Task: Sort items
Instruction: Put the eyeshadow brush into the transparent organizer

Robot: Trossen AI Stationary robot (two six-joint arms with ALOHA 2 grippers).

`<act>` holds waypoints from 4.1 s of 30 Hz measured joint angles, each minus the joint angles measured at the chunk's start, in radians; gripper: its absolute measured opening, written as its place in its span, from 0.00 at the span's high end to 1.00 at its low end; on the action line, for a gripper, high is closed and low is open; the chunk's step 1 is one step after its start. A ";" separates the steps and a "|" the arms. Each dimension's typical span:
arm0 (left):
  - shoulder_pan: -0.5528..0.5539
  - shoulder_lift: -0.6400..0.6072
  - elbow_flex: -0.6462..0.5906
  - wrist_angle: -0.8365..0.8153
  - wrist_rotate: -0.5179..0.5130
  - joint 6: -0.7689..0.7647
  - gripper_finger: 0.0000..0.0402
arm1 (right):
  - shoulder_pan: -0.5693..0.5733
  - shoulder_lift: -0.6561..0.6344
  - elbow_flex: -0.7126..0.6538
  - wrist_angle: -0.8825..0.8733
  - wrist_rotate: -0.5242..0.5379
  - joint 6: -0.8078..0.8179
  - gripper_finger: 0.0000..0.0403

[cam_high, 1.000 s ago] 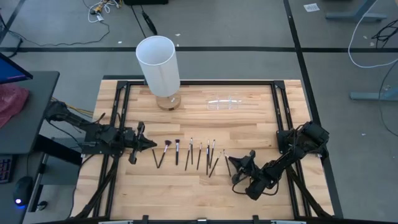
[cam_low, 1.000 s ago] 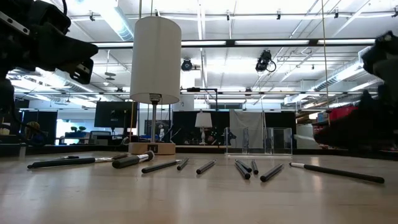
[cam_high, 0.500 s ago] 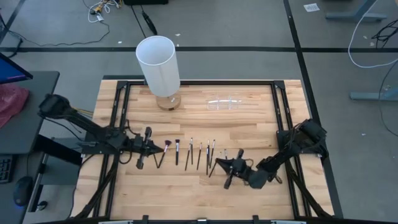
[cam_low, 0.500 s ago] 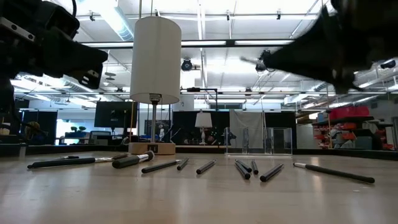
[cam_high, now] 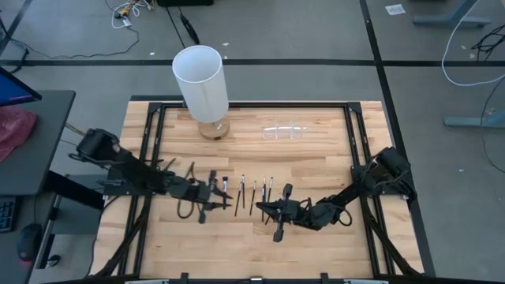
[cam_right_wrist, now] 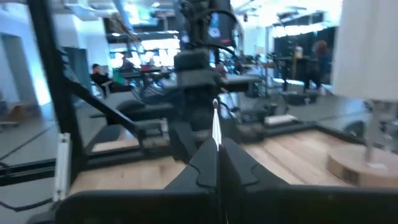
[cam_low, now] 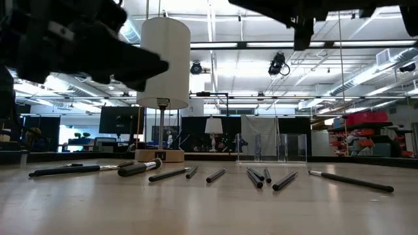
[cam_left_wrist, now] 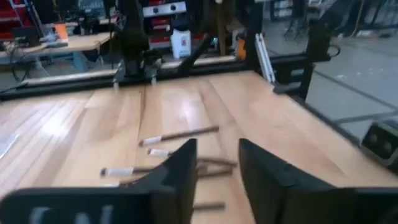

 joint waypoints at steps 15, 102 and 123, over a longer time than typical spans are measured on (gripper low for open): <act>0.018 0.165 0.194 0.308 0.138 0.051 0.52 | -0.001 0.000 0.020 0.005 -0.075 -0.039 1.00; 0.766 0.103 0.839 -0.963 0.186 -0.009 0.99 | 0.203 -0.008 0.020 -0.956 0.395 0.932 0.69; 0.825 0.265 0.839 -0.897 0.289 -0.207 0.99 | 0.186 -0.008 0.020 -0.939 0.387 0.929 0.69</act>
